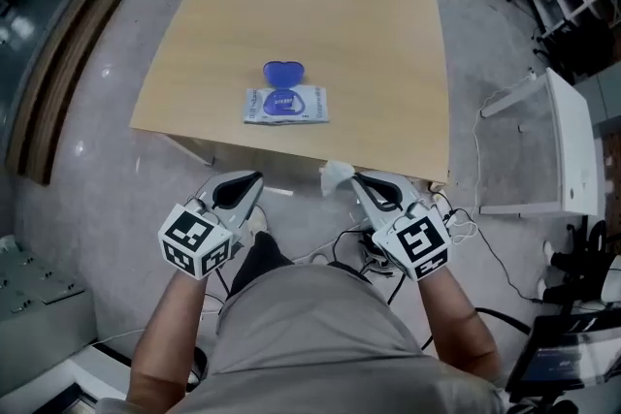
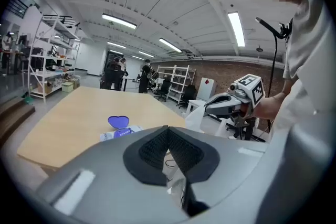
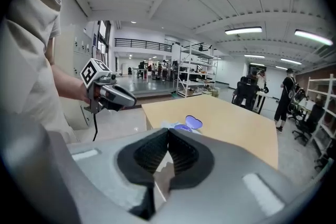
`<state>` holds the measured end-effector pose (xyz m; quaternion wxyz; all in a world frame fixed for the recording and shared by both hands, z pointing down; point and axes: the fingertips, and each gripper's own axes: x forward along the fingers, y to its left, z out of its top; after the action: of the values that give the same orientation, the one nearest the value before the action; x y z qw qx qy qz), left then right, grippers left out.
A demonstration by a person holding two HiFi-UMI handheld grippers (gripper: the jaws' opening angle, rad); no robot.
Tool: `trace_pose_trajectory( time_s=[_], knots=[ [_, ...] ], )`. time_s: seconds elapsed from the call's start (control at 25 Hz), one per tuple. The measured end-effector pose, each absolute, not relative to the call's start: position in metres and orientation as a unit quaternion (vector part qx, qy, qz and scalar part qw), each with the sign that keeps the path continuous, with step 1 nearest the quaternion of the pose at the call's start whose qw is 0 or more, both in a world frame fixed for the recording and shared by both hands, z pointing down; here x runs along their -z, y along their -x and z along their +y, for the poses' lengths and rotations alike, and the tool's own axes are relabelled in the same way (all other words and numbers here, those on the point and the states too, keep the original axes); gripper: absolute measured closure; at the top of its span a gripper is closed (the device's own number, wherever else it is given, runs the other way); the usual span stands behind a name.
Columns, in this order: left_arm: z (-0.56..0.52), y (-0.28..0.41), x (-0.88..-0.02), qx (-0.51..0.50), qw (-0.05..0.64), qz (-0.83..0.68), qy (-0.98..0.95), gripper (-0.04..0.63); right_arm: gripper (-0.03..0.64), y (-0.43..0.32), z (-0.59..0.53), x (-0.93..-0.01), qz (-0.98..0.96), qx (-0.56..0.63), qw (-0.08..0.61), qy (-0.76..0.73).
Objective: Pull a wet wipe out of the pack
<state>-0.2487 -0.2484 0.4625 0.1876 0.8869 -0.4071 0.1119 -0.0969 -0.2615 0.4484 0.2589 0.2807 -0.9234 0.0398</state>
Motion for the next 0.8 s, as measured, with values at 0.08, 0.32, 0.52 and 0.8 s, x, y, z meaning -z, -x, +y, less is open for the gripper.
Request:
trace_pose_trajectory(
  time_s=[0.08, 0.32, 0.52, 0.8],
  knots=[
    [-0.222, 0.227, -0.448, -0.105, 0.180, -0.422, -0.882, 0.592, 0.614, 0.076, -0.241, -0.439, -0.931, -0.029, 0.248, -0.266],
    [-0.123, 0.163, -0.414, -0.108, 0.168, -0.456, -0.867, 0.592, 0.614, 0.021, -0.170, -0.428, -0.951, -0.028, 0.223, -0.214],
    [-0.060, 0.123, -0.405, -0.138, 0.162, -0.466, -0.859, 0.592, 0.614, -0.018, -0.124, -0.432, -0.955, -0.035, 0.220, -0.194],
    [-0.019, 0.101, -0.392, -0.141, 0.160, -0.462, -0.861, 0.592, 0.614, -0.036, -0.089, -0.429, -0.958, -0.040, 0.209, -0.192]
  ],
)
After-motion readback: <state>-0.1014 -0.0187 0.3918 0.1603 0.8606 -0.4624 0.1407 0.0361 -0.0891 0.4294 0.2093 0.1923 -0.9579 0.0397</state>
